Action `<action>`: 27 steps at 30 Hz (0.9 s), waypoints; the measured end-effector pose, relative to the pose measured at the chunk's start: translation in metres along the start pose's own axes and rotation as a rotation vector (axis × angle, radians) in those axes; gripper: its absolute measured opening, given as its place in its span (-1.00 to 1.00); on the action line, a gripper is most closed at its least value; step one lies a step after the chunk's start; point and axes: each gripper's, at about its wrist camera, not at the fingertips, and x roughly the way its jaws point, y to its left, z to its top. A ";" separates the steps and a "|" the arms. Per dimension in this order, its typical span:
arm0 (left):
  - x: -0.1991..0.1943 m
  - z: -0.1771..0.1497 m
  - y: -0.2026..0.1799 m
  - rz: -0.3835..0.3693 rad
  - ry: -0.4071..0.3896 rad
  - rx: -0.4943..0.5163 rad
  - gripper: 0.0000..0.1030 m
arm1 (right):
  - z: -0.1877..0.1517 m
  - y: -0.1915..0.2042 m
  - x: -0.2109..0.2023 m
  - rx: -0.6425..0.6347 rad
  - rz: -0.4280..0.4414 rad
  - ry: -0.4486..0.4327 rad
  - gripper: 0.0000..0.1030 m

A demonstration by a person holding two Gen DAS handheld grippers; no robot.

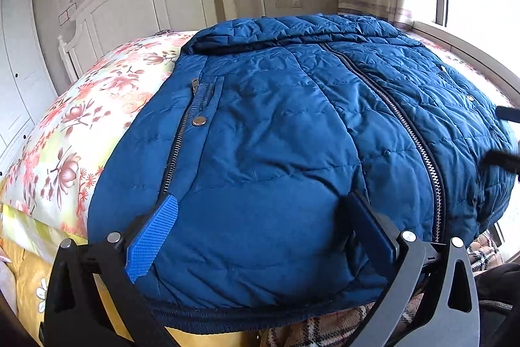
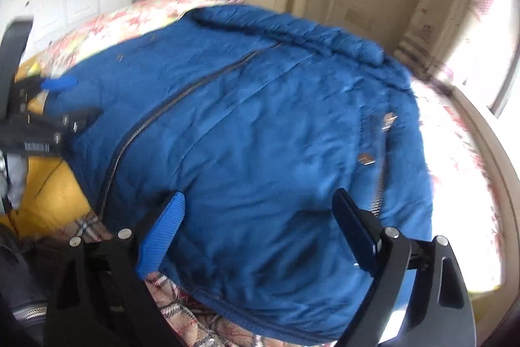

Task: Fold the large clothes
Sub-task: 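Position both grippers at the jacket hem, then grasp the ribbed hem with both grippers and lift it up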

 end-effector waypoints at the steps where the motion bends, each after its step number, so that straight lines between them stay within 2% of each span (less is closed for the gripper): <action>1: -0.001 -0.001 0.000 -0.002 0.000 0.000 0.91 | 0.000 -0.005 -0.003 0.017 -0.016 -0.005 0.75; 4: 0.001 -0.001 0.001 -0.004 0.001 -0.001 0.91 | -0.010 -0.032 0.006 0.088 -0.064 0.044 0.75; 7: 0.001 -0.001 0.002 -0.004 0.001 0.000 0.91 | -0.023 -0.052 0.012 0.178 0.022 0.008 0.82; 11: 0.001 -0.001 0.002 -0.005 0.000 0.001 0.91 | -0.018 -0.049 0.010 0.164 -0.006 0.030 0.80; 14: 0.001 -0.001 0.002 -0.004 -0.003 -0.001 0.91 | -0.011 -0.043 -0.002 0.129 -0.053 -0.026 0.79; 16: 0.001 -0.002 0.002 -0.005 -0.004 -0.001 0.91 | -0.012 -0.040 0.000 0.110 -0.042 -0.038 0.80; 18: 0.000 -0.001 0.002 -0.008 -0.002 0.000 0.91 | -0.019 -0.040 0.012 0.104 -0.028 0.014 0.83; 20: -0.004 0.000 0.007 -0.028 0.014 0.004 0.91 | -0.025 -0.049 0.013 0.154 0.017 -0.004 0.85; 22: -0.024 -0.009 0.034 -0.080 -0.039 -0.080 0.91 | -0.025 -0.050 0.003 0.129 -0.009 0.012 0.83; 25: -0.041 -0.032 0.086 -0.174 -0.098 -0.233 0.91 | -0.043 -0.054 -0.027 0.080 0.012 -0.037 0.82; 27: -0.038 -0.053 0.125 -0.244 -0.083 -0.329 0.91 | -0.063 -0.062 -0.037 0.089 0.032 -0.040 0.82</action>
